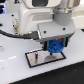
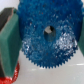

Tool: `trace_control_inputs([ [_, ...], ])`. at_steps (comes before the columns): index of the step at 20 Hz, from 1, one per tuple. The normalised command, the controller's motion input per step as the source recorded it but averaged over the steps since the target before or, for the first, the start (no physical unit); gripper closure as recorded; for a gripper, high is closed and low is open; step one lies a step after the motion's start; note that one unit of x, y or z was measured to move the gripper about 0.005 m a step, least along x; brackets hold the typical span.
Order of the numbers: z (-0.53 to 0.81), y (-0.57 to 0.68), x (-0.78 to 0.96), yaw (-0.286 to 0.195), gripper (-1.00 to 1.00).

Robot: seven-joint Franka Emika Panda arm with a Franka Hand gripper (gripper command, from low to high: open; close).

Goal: Insert the blue gear onto the right peg, followed by the red gear

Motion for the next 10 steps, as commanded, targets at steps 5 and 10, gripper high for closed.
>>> trace_control_inputs([
  [5,0.01,-0.13,0.2,0.0,1.0],
  [10,-0.06,-0.11,0.17,0.0,1.0],
])
